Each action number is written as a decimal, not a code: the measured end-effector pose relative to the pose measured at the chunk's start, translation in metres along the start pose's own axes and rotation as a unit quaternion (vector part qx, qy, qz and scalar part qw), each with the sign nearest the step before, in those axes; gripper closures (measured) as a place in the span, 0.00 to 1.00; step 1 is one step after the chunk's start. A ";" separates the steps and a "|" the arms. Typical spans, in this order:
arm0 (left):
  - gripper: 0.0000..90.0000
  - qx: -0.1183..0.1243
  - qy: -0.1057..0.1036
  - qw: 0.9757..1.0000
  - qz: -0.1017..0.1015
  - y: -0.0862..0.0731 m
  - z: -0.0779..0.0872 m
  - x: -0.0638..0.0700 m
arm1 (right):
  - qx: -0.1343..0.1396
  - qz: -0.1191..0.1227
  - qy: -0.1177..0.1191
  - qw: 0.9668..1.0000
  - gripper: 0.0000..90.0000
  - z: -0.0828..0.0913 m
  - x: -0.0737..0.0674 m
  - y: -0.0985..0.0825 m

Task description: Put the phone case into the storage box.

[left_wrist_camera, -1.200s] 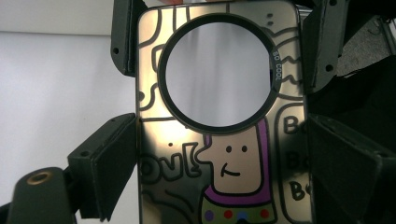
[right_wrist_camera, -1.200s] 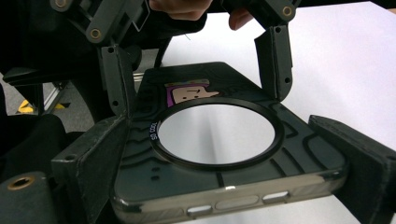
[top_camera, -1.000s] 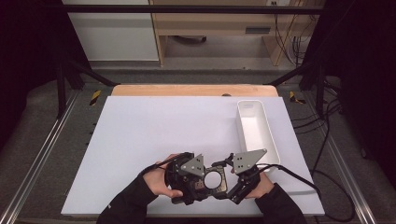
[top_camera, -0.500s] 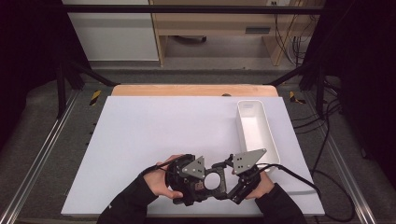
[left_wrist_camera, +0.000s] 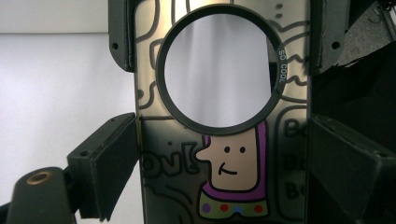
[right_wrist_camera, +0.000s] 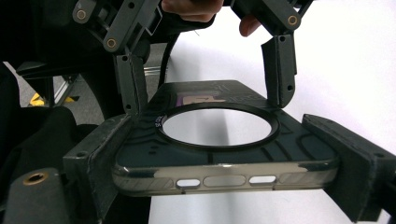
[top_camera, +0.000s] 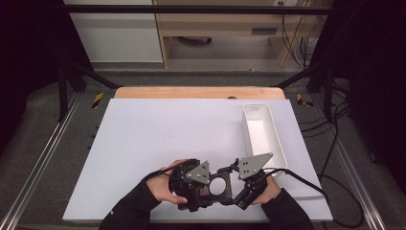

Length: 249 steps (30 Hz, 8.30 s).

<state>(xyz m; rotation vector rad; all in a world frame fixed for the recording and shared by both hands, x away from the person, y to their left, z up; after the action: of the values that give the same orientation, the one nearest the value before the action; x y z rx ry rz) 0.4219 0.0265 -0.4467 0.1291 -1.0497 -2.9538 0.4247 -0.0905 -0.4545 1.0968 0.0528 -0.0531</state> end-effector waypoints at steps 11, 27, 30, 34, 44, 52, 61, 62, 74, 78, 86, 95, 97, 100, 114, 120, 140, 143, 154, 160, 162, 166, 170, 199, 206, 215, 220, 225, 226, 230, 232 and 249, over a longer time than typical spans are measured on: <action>0.09 0.017 0.012 1.000 0.008 0.000 0.010 -0.003 | 0.007 -0.009 -0.010 1.000 0.14 0.005 0.005 0.004; 0.02 0.015 0.047 0.998 0.038 -0.019 0.030 -0.008 | -0.012 -0.016 -0.027 0.999 0.14 0.025 0.013 0.015; 0.01 0.008 0.048 0.998 0.039 -0.022 0.030 -0.009 | -0.029 -0.016 -0.026 0.999 0.14 0.026 0.015 0.017; 0.01 -0.001 0.050 0.998 0.039 -0.024 0.028 -0.010 | -0.046 -0.013 -0.026 0.999 0.14 0.027 0.015 0.019; 0.01 -0.012 0.045 0.998 0.036 -0.027 0.020 -0.010 | -0.088 -0.009 -0.021 0.996 0.14 0.034 0.015 0.032; 0.01 -0.023 0.042 0.998 0.039 -0.029 0.017 -0.013 | -0.120 -0.002 -0.018 0.993 0.14 0.034 0.014 0.040; 0.01 -0.044 0.033 0.998 0.042 -0.032 0.008 -0.015 | -0.162 0.013 -0.013 0.987 0.14 0.029 0.011 0.054; 0.01 -0.044 0.033 0.998 0.042 -0.032 0.008 -0.015 | -0.166 0.014 -0.013 0.986 0.14 0.029 0.012 0.055; 0.01 -0.047 0.025 0.998 0.043 -0.029 0.000 -0.015 | -0.206 0.023 -0.010 0.978 0.14 0.020 0.014 0.060; 0.01 -0.050 0.019 0.997 0.047 -0.028 -0.002 -0.015 | -0.216 0.025 -0.010 0.976 0.14 0.017 0.014 0.063; 0.00 -0.047 0.012 0.997 0.052 -0.025 -0.007 -0.015 | -0.230 0.029 -0.009 0.973 0.14 0.013 0.014 0.066; 0.01 -0.049 0.005 0.997 0.056 -0.025 -0.012 -0.016 | -0.240 0.031 -0.006 0.970 0.14 0.009 0.015 0.068; 0.01 -0.053 0.004 0.997 0.057 -0.025 -0.013 -0.016 | -0.241 0.033 -0.005 0.970 0.14 0.008 0.015 0.068; 0.02 -0.056 0.001 0.997 0.060 -0.026 -0.015 -0.017 | -0.246 0.033 -0.005 0.969 0.14 0.007 0.015 0.069; 0.05 -0.079 -0.010 0.996 0.050 -0.030 -0.021 -0.016 | -0.263 0.037 -0.001 0.964 0.14 0.001 0.015 0.069; 0.08 -0.081 -0.012 0.996 0.045 -0.030 -0.022 -0.014 | -0.266 0.036 0.004 0.963 0.14 0.000 0.014 0.068; 0.13 -0.088 -0.005 0.995 0.038 -0.032 -0.023 -0.014 | -0.270 0.040 0.002 0.962 0.13 -0.003 0.014 0.067; 0.13 -0.086 -0.004 0.996 0.038 -0.032 -0.023 -0.014 | -0.267 0.041 0.001 0.963 0.13 -0.003 0.014 0.067; 0.13 -0.071 0.006 0.997 0.040 -0.033 -0.018 -0.016 | -0.230 0.051 -0.017 0.972 0.02 0.002 0.013 0.073; 0.13 -0.060 0.014 0.997 0.046 -0.036 -0.013 -0.017 | -0.201 0.049 -0.027 0.978 0.00 0.009 0.014 0.078; 0.13 -0.058 0.015 0.997 0.049 -0.037 -0.012 -0.017 | -0.182 0.045 -0.033 0.982 0.00 0.013 0.015 0.080; 0.13 -0.046 0.020 0.997 0.056 -0.041 -0.008 -0.018 | -0.148 0.038 -0.043 0.987 0.00 0.022 0.017 0.081; 0.13 -0.039 0.021 0.997 0.061 -0.043 -0.005 -0.019 | -0.111 0.032 -0.050 0.992 0.00 0.031 0.017 0.082; 0.13 0.073 0.043 0.993 0.085 -0.051 0.001 -0.018 | 0.006 -0.010 -0.041 0.999 0.00 0.028 0.015 0.064; 0.13 0.101 0.033 0.990 0.095 -0.051 -0.001 -0.017 | 0.007 -0.012 -0.034 0.999 0.00 0.021 0.013 0.062; 0.13 0.107 0.023 0.990 0.089 -0.049 -0.005 -0.015 | 0.008 -0.012 -0.024 1.000 0.00 0.014 0.013 0.060; 0.13 0.117 0.015 0.989 0.089 -0.045 -0.005 -0.014 | 0.010 -0.014 -0.019 1.000 0.00 0.010 0.012 0.059; 0.13 0.119 0.012 0.989 0.085 -0.042 -0.007 -0.014 | 0.012 -0.015 -0.017 1.000 0.00 0.008 0.012 0.059; 0.13 0.121 0.011 0.989 0.084 -0.041 -0.008 -0.013 | 0.014 -0.016 -0.015 1.000 0.00 0.007 0.012 0.059; 0.13 0.123 -0.001 0.989 0.077 -0.037 -0.010 -0.012 | 0.016 -0.016 -0.014 1.000 0.00 0.007 0.012 0.060; 0.13 0.122 -0.002 0.990 0.076 -0.037 -0.011 -0.012 | 0.017 -0.016 -0.011 1.000 0.00 0.007 0.011 0.060; 0.13 0.097 -0.033 0.993 0.057 -0.032 -0.023 -0.006 | 0.018 -0.016 0.009 1.000 0.00 0.002 0.007 0.059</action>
<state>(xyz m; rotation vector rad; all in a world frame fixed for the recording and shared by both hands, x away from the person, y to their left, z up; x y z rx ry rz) 0.4308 0.0370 -0.4838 -0.0268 -1.3052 -2.7667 0.4361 -0.0657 -0.4020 1.1333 0.0847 -0.0729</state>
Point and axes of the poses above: each handheld gripper's, and its own axes: z roughly backward along the jaws, y roughly out of its top, x roughly to its right, the point moved 7 cm from there along -z, roughly forward along the jaws, and after that the axes turned 2 degrees about y, right-handed, at the moved point
